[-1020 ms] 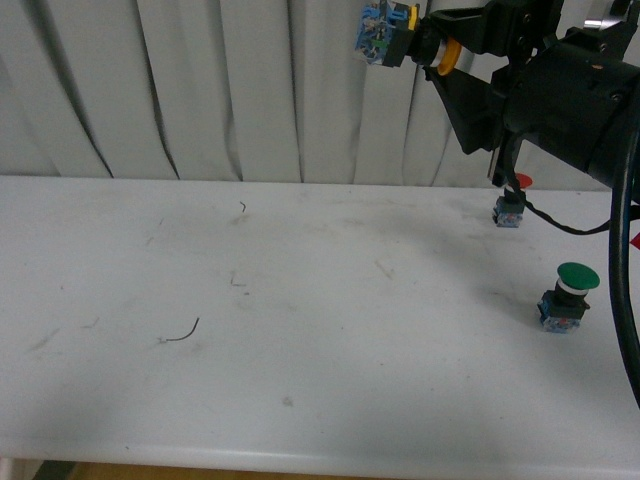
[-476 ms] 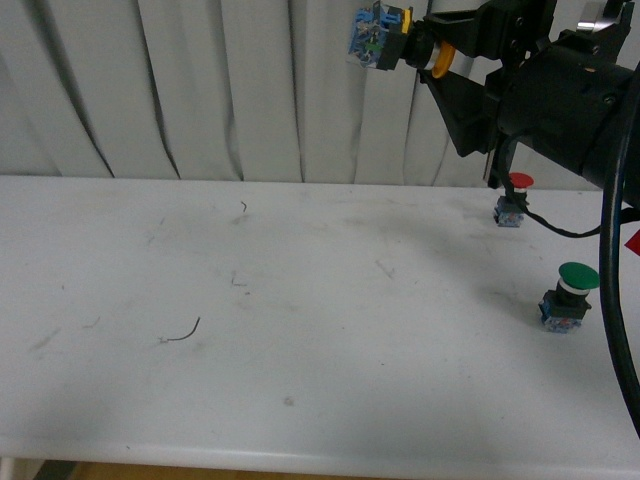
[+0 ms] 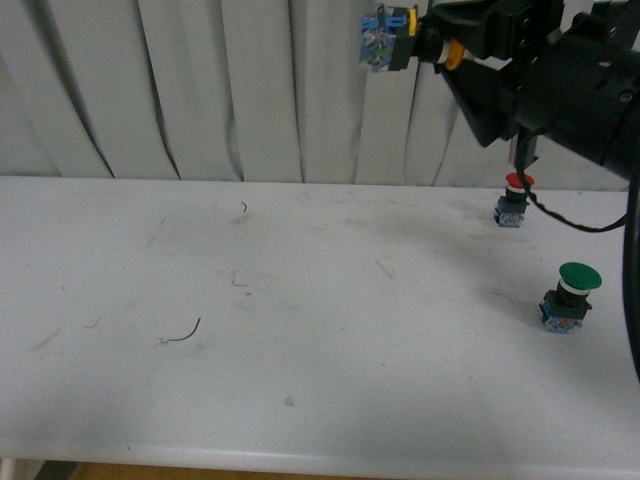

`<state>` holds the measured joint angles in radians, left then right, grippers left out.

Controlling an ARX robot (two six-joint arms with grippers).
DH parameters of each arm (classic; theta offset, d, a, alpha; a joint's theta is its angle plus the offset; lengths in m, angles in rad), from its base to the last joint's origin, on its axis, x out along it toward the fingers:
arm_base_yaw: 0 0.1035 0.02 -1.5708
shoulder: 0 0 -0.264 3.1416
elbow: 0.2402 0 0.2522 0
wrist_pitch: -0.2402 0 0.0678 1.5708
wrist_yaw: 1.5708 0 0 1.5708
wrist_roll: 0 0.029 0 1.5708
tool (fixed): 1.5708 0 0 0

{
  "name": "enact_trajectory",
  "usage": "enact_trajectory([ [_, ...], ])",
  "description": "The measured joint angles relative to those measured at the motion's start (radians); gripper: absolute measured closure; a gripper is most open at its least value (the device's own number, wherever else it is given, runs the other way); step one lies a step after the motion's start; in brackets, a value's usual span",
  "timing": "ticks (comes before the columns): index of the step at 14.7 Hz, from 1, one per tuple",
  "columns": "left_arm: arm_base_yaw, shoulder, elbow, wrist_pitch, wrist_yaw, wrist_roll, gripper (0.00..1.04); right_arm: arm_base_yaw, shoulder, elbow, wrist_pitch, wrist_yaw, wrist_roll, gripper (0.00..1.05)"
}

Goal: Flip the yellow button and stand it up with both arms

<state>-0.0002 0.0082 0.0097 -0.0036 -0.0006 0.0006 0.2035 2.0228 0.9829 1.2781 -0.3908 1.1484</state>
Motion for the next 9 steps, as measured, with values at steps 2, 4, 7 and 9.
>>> enact_trajectory([
  [2,0.000,0.000,0.000,0.000,0.000,0.000,0.12,-0.063,-0.064,0.043,-0.147,0.011,-0.230,0.68],
  [4,0.000,0.000,0.000,0.000,0.000,0.000,0.07,-0.131,-0.081,0.077,-0.339,0.021,-0.469,0.68],
  [7,0.000,0.000,0.000,0.000,0.000,0.000,0.07,-0.246,-0.079,0.132,-0.563,0.068,-0.785,0.68],
  [9,0.000,0.000,0.000,0.000,0.000,0.000,0.07,-0.307,-0.076,0.189,-0.670,0.111,-0.922,0.68],
])
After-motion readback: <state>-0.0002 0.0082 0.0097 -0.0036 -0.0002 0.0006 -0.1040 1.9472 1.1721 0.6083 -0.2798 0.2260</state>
